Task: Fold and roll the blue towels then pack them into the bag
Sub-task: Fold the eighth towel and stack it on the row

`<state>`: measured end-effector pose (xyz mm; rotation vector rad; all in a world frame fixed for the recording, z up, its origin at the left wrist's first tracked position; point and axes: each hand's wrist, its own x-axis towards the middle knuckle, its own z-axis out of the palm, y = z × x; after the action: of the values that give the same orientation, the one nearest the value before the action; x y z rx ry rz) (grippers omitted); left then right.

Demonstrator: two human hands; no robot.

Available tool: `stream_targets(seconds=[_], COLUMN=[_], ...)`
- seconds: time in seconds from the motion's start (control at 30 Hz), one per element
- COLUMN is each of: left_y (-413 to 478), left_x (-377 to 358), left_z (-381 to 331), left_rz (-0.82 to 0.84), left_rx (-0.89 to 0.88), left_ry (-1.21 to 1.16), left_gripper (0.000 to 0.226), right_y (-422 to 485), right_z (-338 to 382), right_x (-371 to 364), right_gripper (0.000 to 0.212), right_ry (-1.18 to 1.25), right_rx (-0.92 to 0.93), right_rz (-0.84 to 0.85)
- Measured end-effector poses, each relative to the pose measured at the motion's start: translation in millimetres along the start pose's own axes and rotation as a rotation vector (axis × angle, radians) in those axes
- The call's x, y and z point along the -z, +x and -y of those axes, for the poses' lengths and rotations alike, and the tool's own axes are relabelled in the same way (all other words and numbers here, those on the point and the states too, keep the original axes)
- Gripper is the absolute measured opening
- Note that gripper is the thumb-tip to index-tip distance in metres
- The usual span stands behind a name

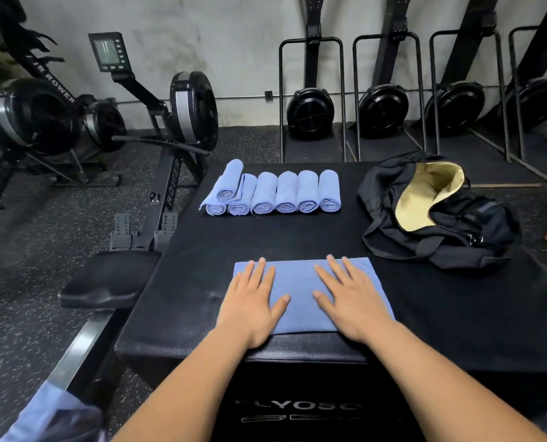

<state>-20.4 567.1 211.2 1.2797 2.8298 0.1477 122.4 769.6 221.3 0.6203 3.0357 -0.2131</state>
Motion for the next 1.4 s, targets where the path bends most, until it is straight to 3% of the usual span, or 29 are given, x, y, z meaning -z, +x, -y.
stream_targets(seconds=[0.27,0.4,0.5,0.6,0.67,0.77,0.87,0.93,1.07,1.13,1.23,1.4], left_y=[-13.0,-26.4,-28.9,-30.5,-30.4,-28.6,-27.9,-27.1,-25.5,-27.4,-27.3,-23.0], left_x=[0.4,0.9,-0.9,-1.1,-1.6,-2.6,-3.6,-2.6,-3.4,-5.2,-6.7,-8.2], left_z=[9.5,9.0,7.6,7.3,8.1,10.0,10.7,10.8,10.6,10.0,11.0,13.4], left_rz=[-0.057,-0.368,-0.452,-0.458,-0.452,-0.455,-0.46,-0.443,-0.405,-0.396,-0.402,-0.379], left_rx=[0.016,-0.07,-0.136,-0.121,-0.131,-0.129,-0.118,-0.098,-0.061,-0.046,-0.041,-0.02], left_ry=[-0.007,-0.07,-0.028,-0.017,-0.01,-0.023,-0.056,-0.081,-0.121,-0.142,-0.169,-0.208], left_gripper=[0.088,0.067,0.058,0.057,0.057,0.055,0.055,0.056,0.055,0.055,0.055,0.058], right_y=[-10.7,-10.5,-3.7,-7.5,-11.9,-8.1,-2.1,4.8,22.6,24.2,22.2,25.0], right_z=[-21.6,-14.7,-5.9,6.0,11.7,26.5,57.9,75.2,51.1,25.9,21.2,86.1], right_x=[0.2,4.1,13.0,7.7,0.8,-2.5,3.9,11.2,22.3,16.2,2.3,-8.6], right_gripper=[0.083,0.082,0.084,0.083,0.082,0.077,0.069,0.067,0.058,0.06,0.066,0.065], right_ry=[-0.082,-0.187,-0.188,-0.062,-0.02,0.057,0.201,0.211,0.075,0.023,0.023,0.112], right_rx=[-0.08,-0.103,-0.013,0.151,0.118,-0.15,-0.419,-0.336,0.106,0.155,0.034,-0.241], right_rz=[-0.01,0.001,0.004,0.037,0.021,-0.029,0.03,0.05,0.022,0.039,0.004,-0.065])
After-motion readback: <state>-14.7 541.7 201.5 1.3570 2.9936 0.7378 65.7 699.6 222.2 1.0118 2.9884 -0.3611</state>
